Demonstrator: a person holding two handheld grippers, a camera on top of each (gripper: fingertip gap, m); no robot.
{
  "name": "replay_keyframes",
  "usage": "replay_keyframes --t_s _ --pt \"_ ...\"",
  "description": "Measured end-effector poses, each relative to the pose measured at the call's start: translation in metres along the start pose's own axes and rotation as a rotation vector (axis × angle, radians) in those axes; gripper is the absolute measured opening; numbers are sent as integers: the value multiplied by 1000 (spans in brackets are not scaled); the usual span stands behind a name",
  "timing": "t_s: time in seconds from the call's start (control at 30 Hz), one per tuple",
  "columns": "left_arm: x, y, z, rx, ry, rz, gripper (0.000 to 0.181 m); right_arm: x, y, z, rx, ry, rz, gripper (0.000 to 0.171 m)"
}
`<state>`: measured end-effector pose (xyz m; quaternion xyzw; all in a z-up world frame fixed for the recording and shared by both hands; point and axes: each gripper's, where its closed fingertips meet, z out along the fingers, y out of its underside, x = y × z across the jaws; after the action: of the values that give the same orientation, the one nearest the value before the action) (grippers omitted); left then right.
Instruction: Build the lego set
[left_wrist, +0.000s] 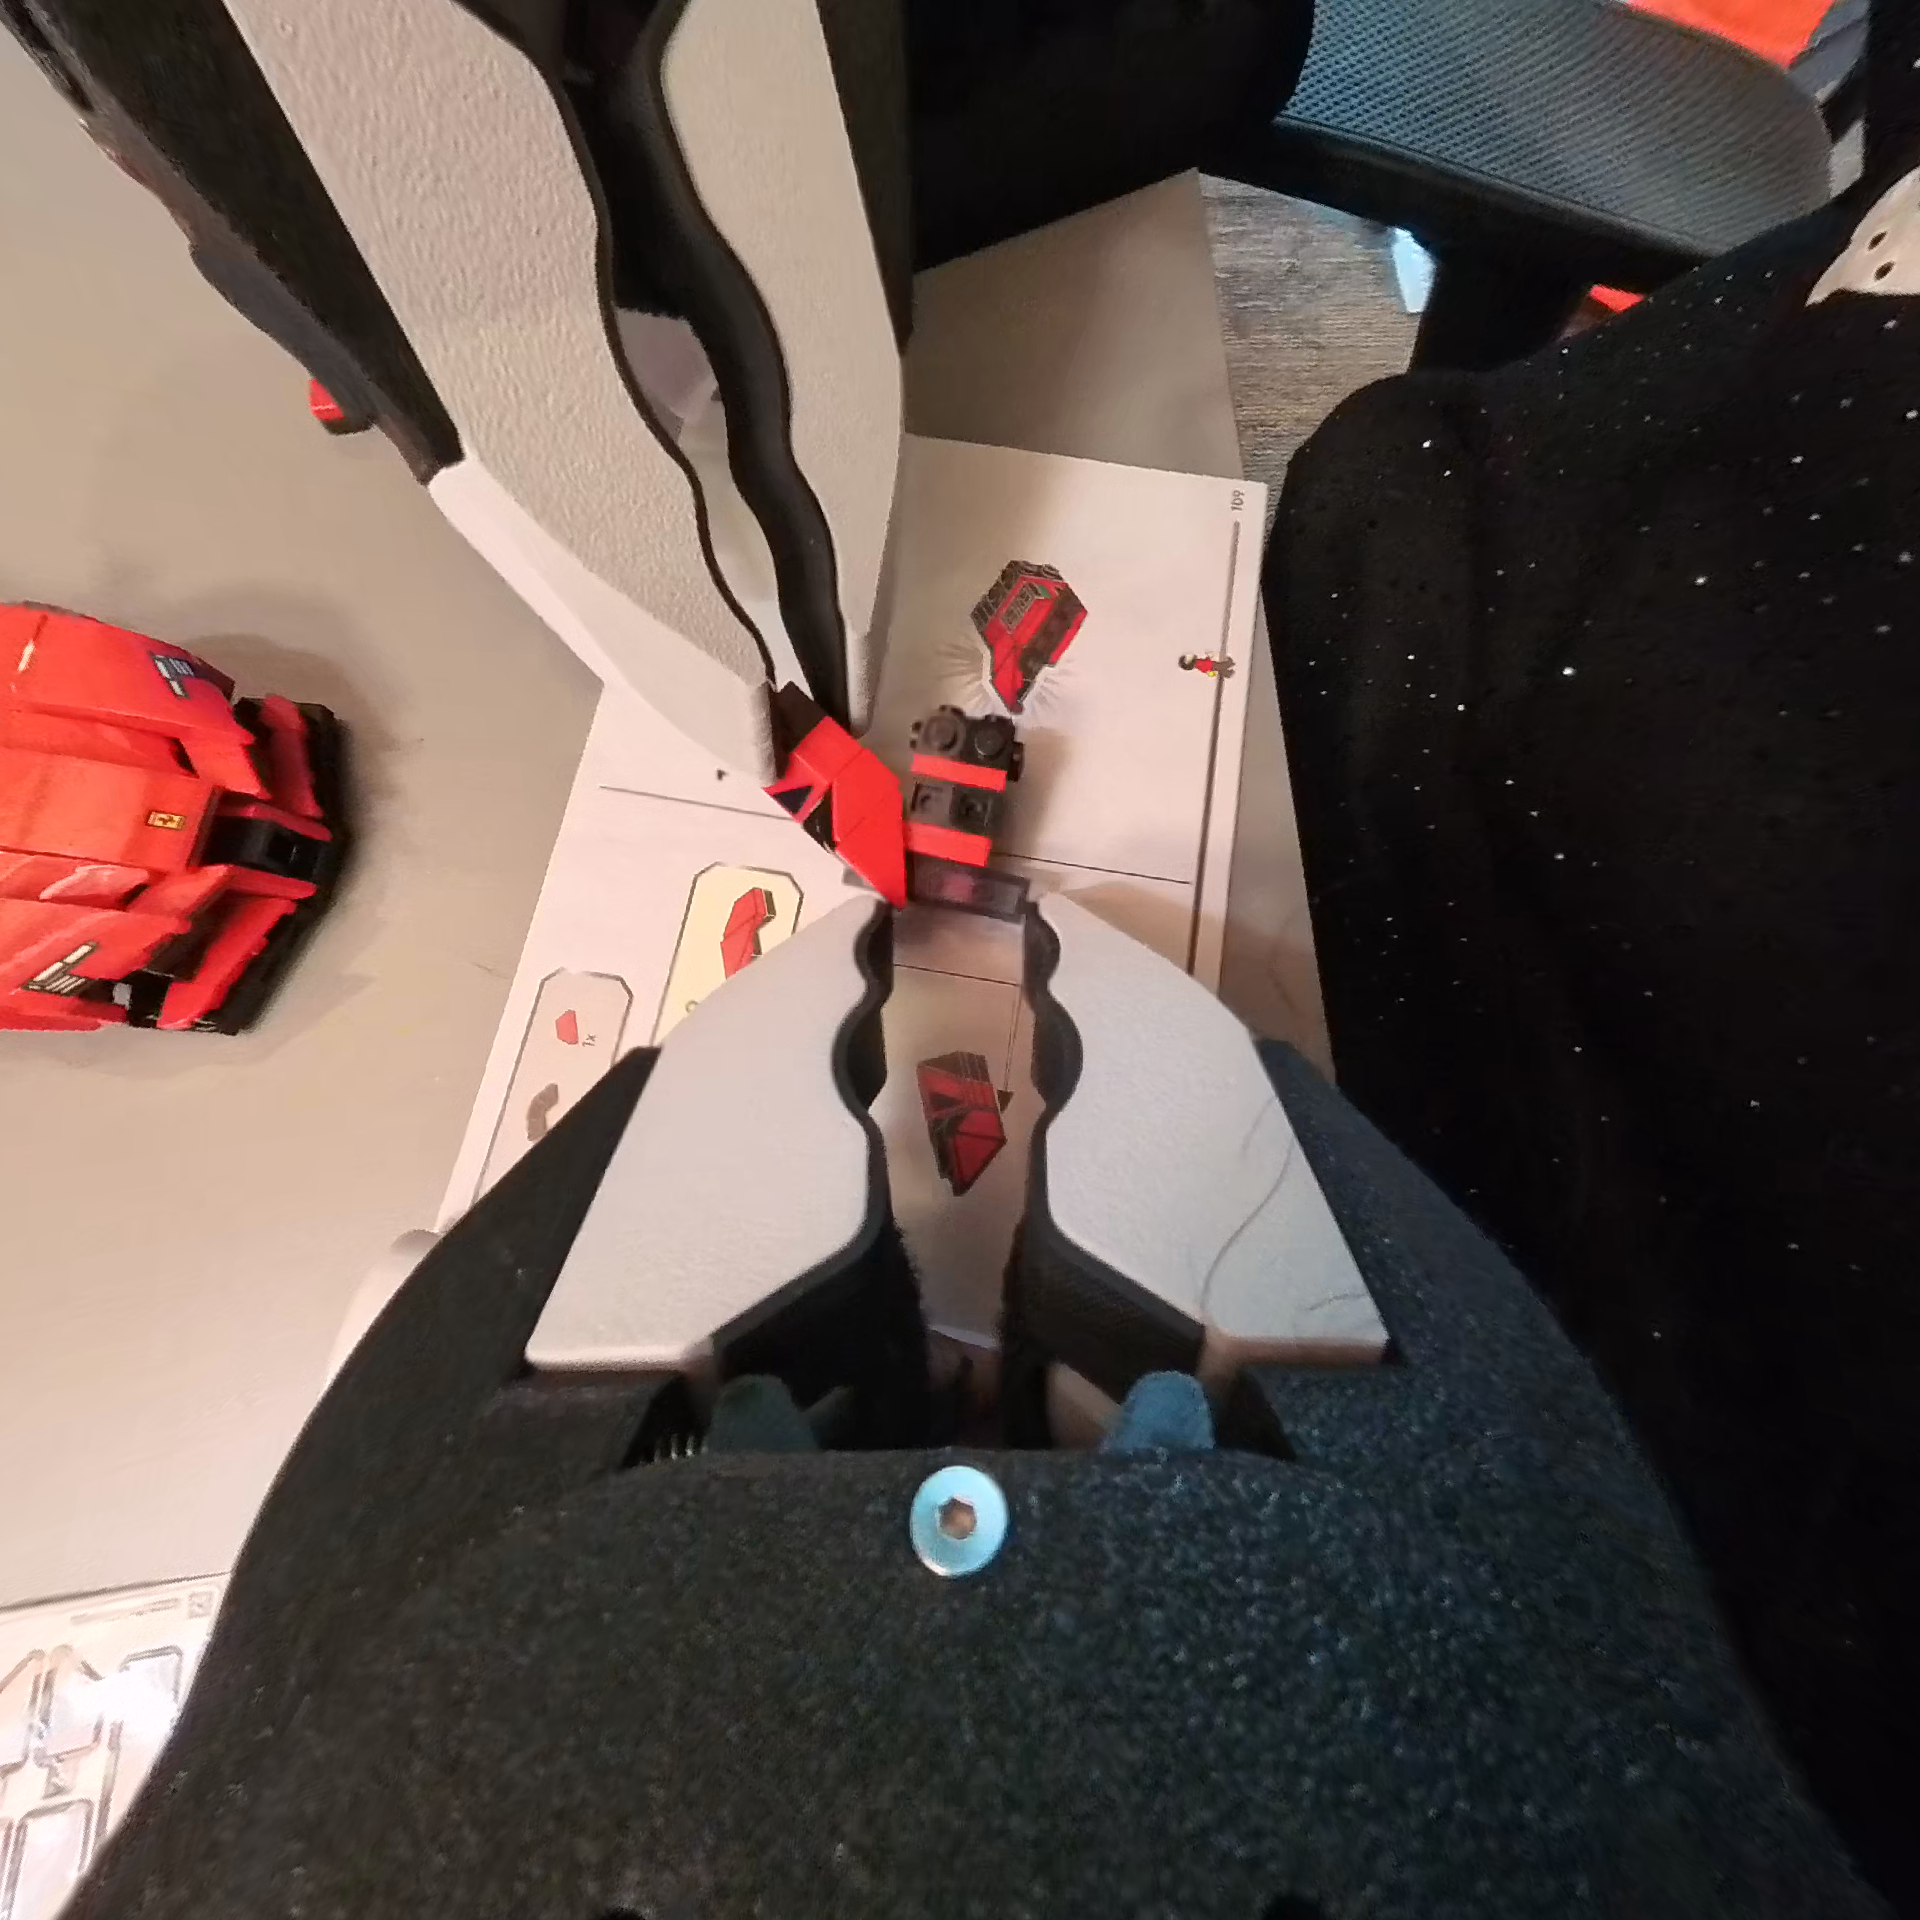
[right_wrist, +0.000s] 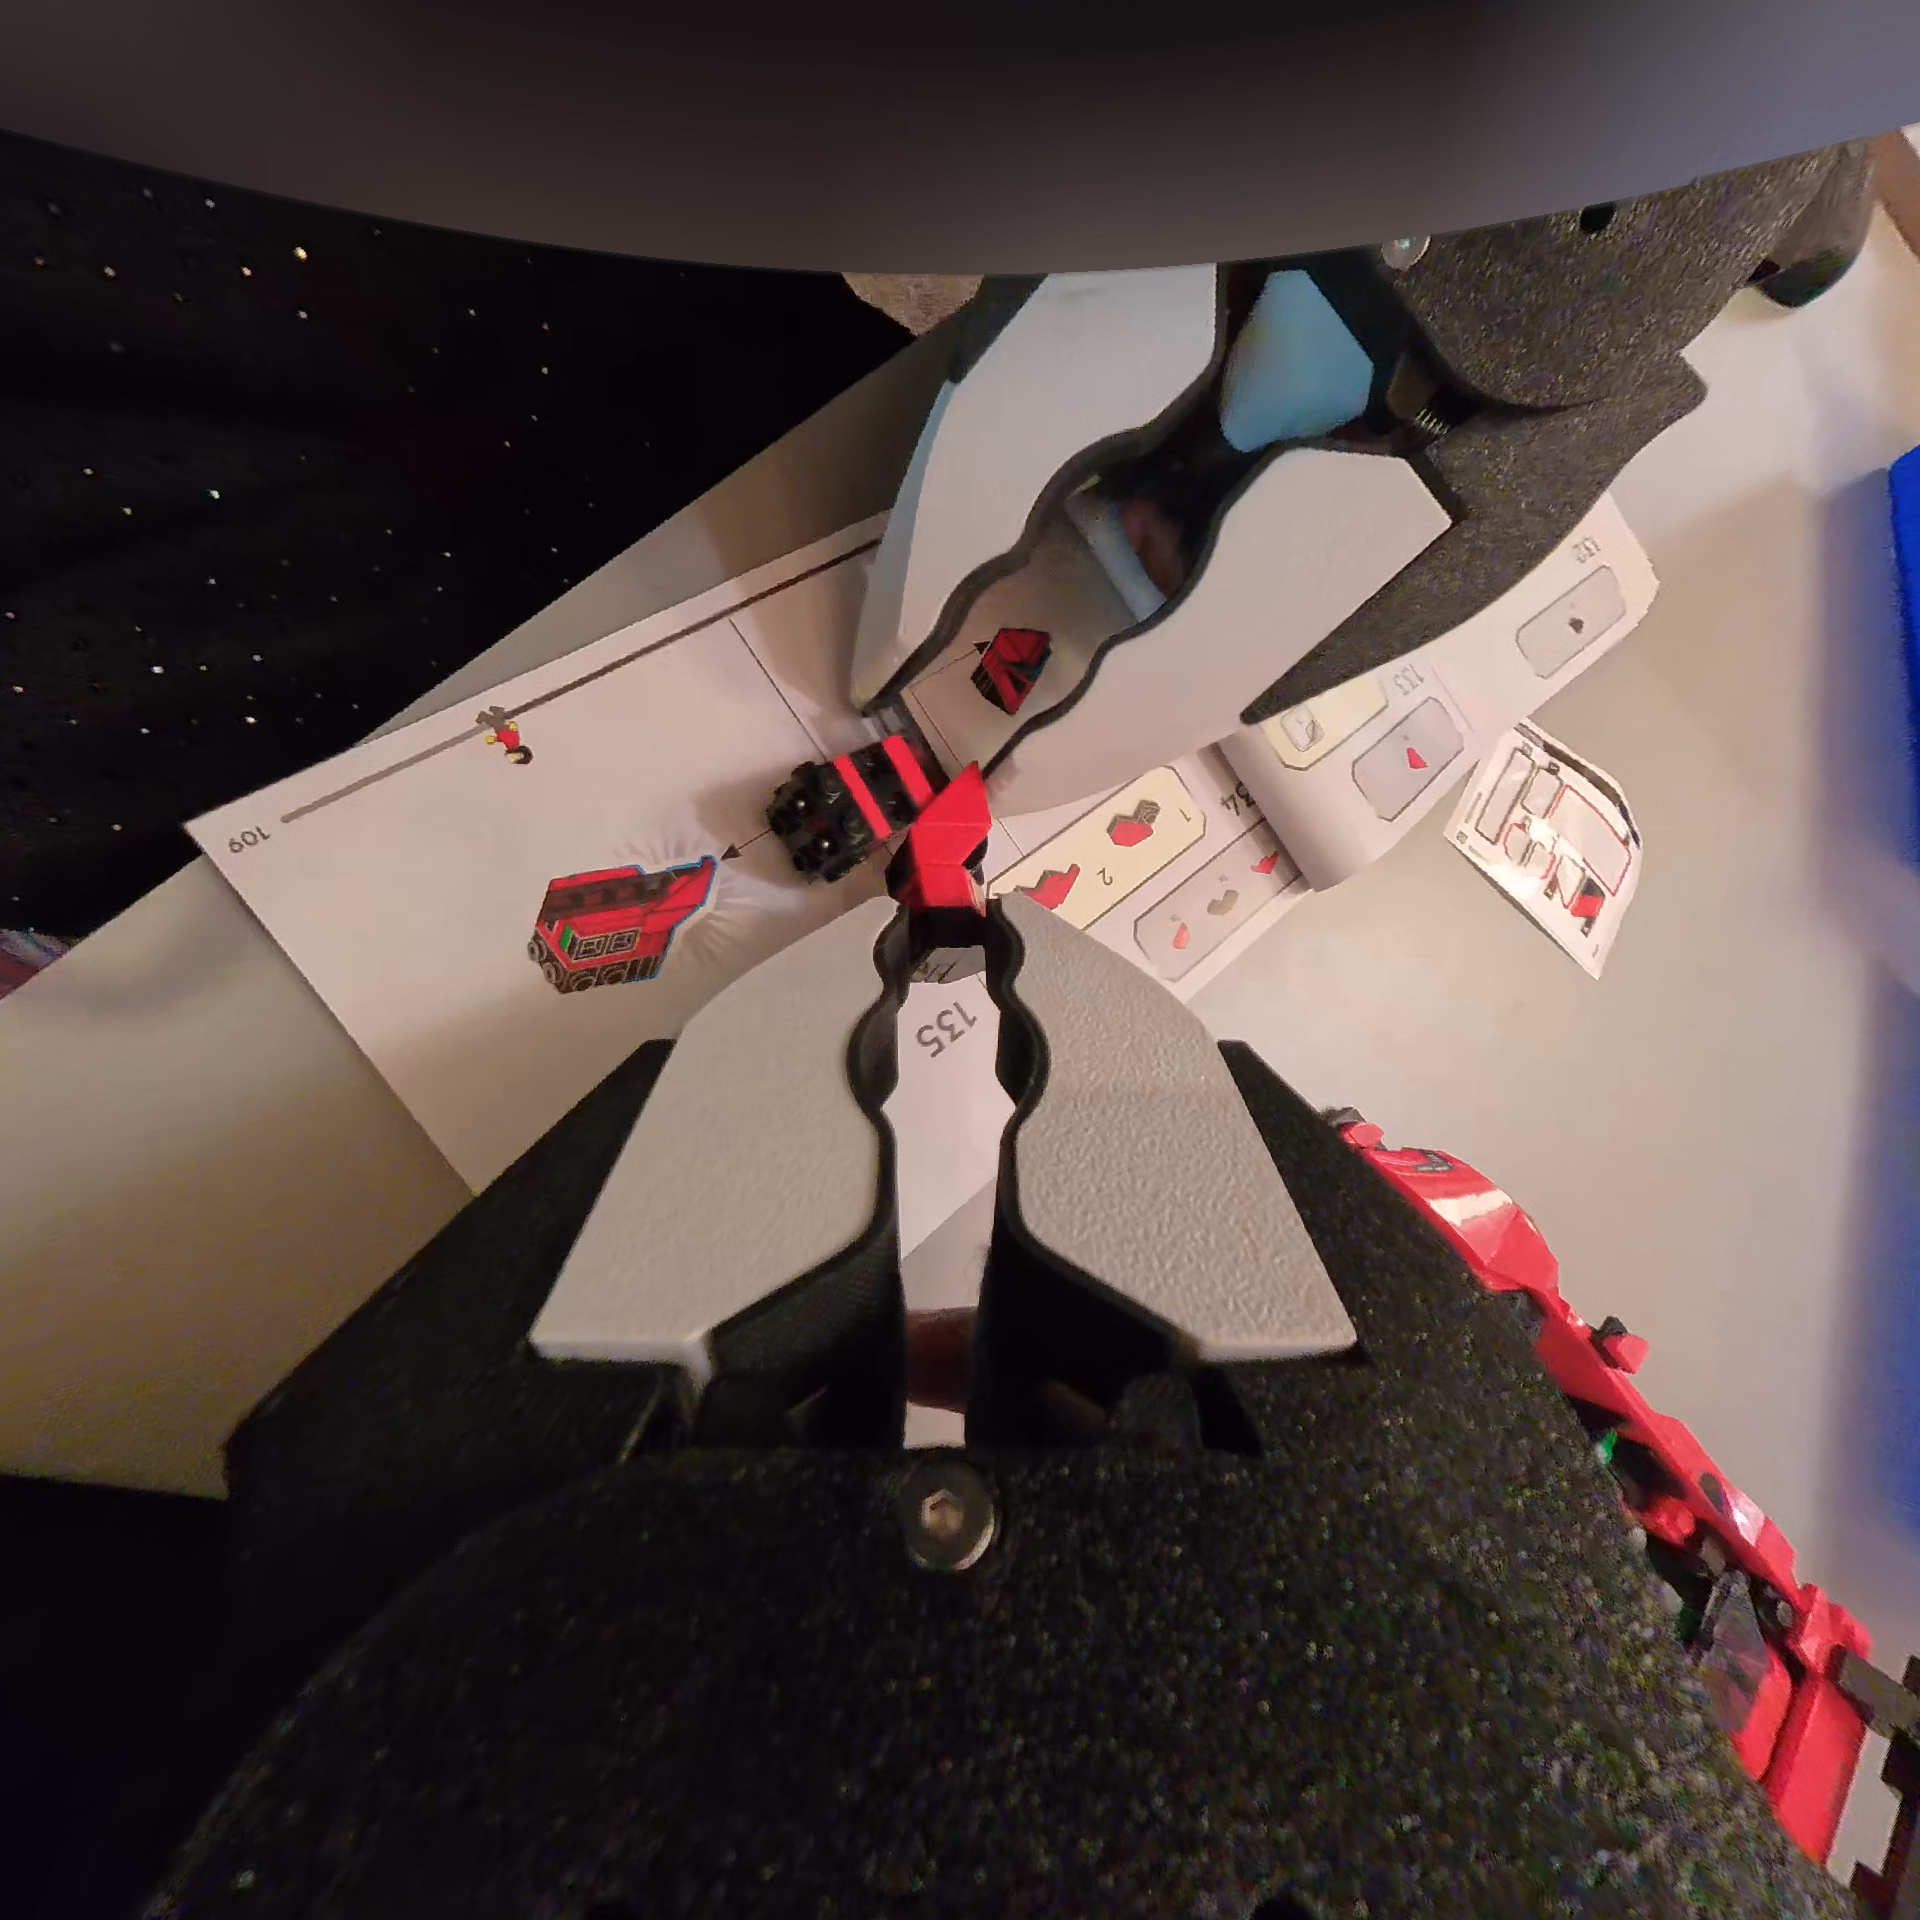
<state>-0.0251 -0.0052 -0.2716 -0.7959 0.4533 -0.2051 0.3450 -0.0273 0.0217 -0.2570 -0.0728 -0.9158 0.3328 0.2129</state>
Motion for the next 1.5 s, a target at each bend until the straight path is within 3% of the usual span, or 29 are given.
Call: replay_keyframes --t_s 0.3,0.6,1.03,1.37,1.5 --pt "0 -1 -1 10 -3 30 24 0 2 3 -5 -56 27 14" --pt "-2 -1 -2 9 -28 10 42 -2 -1 5 -33 -53 111 14" --pt "-4 0 0 -5 -48 16 43 1 4 6 -105 3 109 13" --pt "-4 2 -4 -22 -112 -33 54 2 3 6 -198 24 106 13" --pt "-9 -1 -5 1 -210 -71 57 1 8 3 -280 69 171 13"
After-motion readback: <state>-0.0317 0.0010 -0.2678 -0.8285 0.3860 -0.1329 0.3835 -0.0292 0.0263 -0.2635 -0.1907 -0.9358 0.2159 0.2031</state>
